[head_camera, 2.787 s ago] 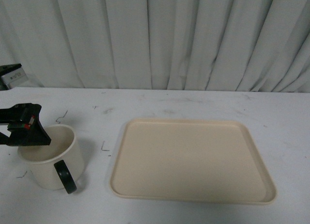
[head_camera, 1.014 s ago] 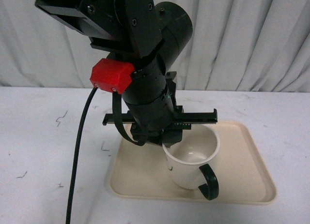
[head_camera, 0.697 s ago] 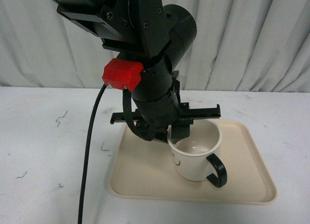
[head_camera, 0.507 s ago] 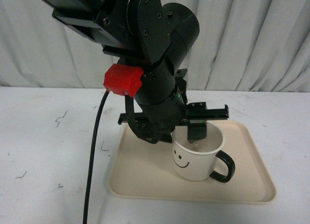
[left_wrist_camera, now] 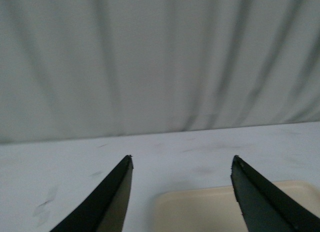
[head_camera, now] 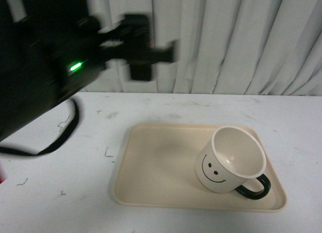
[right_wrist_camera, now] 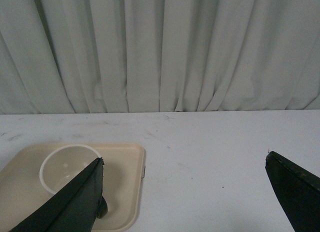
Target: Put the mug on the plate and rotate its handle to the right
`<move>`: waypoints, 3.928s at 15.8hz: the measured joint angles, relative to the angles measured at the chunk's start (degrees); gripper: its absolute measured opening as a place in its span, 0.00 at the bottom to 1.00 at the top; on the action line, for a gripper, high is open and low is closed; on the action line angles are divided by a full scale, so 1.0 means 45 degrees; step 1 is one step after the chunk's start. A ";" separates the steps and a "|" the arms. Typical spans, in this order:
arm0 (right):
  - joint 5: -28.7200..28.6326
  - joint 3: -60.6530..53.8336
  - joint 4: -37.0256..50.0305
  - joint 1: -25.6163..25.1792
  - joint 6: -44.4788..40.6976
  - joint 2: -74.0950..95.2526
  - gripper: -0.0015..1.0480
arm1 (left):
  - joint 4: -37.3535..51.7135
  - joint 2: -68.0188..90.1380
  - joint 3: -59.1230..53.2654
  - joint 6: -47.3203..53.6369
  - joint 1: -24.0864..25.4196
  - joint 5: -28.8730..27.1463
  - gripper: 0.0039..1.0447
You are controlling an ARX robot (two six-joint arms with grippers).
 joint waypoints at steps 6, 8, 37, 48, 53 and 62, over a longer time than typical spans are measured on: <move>-0.0015 0.0000 0.0000 0.0005 -0.0005 0.0000 0.94 | 0.0947 -0.4556 -0.5202 0.0204 0.2909 0.1122 0.01; -0.0015 0.0000 0.0000 0.0005 -0.0005 0.0000 0.94 | 0.1549 -0.5464 -0.6110 0.0209 0.3711 0.1758 0.01; -0.0019 0.0000 0.0000 0.0005 0.0000 0.0000 0.94 | -1.1905 -2.0322 -0.7723 0.0219 0.6382 0.4673 0.01; -0.0015 0.0000 0.0000 0.0005 0.0000 0.0000 0.94 | -1.1861 -2.0322 -0.7723 0.0243 0.6382 0.4668 0.94; -0.0015 0.0000 0.0000 0.0005 0.0000 0.0000 0.94 | -1.1861 -2.0322 -0.7723 0.0257 0.6382 0.4668 0.94; -0.0015 0.0000 0.0000 0.0005 0.0000 0.0000 0.94 | -1.1861 -2.0322 -0.7723 0.0257 0.6382 0.4668 0.94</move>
